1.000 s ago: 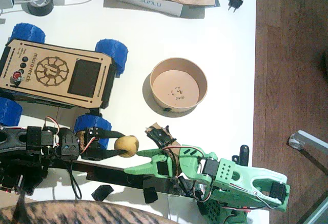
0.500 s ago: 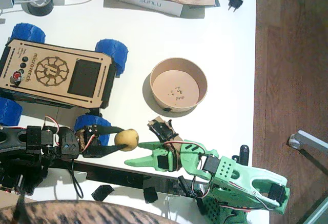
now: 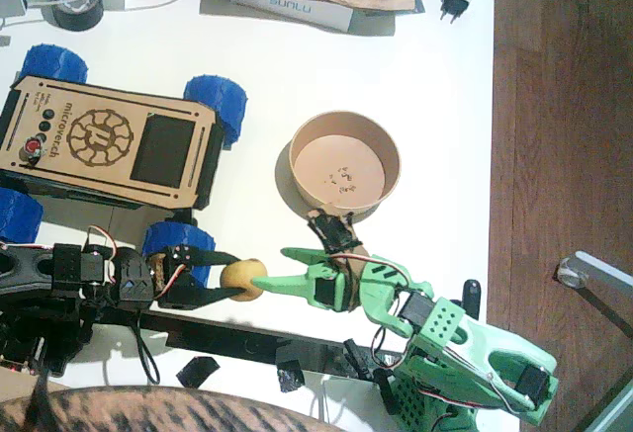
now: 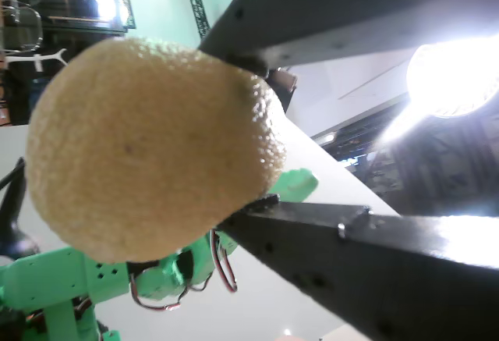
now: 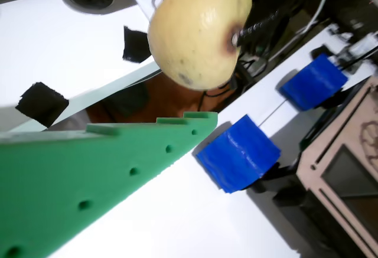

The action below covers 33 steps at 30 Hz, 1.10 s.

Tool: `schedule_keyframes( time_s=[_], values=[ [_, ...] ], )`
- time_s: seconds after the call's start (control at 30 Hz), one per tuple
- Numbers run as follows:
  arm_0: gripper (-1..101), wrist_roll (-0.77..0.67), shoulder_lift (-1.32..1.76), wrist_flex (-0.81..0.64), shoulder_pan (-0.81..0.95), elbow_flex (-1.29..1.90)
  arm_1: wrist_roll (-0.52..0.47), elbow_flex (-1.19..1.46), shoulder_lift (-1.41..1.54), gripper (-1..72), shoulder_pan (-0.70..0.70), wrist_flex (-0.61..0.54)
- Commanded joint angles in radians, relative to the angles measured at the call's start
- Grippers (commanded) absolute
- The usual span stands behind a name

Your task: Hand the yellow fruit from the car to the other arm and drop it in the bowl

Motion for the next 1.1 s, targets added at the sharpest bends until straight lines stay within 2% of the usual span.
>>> schedule_keyframes(
  time_s=[0.0,0.4,0.9,1.07],
  values=[
    [0,-0.014,0.0,-0.023,0.002,-0.012,-0.011,-0.012,0.026,36.6,0.0,0.008],
    [0,-0.014,-0.002,-0.021,0.002,-0.012,0.002,-0.072,-0.143,36.0,-0.078,-0.084],
    [0,-0.014,-0.002,-0.02,0.002,-0.012,0.011,-0.143,-0.348,35.4,-0.08,-0.218],
    [0,-0.014,-0.002,-0.02,0.002,-0.012,0.012,-0.163,-0.38,34.9,-0.08,-0.23]
  ],
)
